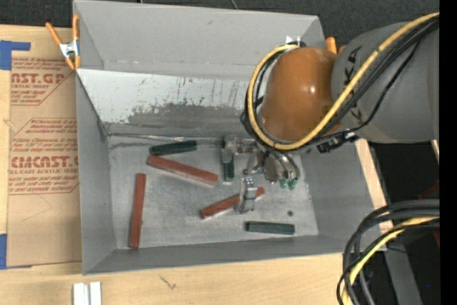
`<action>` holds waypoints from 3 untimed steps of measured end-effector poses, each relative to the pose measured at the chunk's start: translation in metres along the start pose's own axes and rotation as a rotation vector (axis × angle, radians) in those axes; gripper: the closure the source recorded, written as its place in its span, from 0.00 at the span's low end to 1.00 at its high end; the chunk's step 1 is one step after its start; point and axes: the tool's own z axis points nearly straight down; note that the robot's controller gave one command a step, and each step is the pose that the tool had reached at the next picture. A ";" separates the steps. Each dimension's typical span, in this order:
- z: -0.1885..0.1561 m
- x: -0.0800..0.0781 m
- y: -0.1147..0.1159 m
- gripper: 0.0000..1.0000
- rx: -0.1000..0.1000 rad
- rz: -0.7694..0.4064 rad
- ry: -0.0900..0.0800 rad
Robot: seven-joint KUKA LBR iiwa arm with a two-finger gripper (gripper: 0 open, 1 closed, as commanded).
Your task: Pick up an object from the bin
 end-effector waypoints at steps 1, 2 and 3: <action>0.020 0.022 -0.017 0.00 -0.001 -0.132 0.011; 0.017 0.020 -0.028 0.00 -0.001 -0.007 0.005; 0.070 0.013 -0.019 0.00 0.000 -0.161 0.003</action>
Offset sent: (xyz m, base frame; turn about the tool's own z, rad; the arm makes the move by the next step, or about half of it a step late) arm -0.0173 -0.0339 -0.0220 0.0447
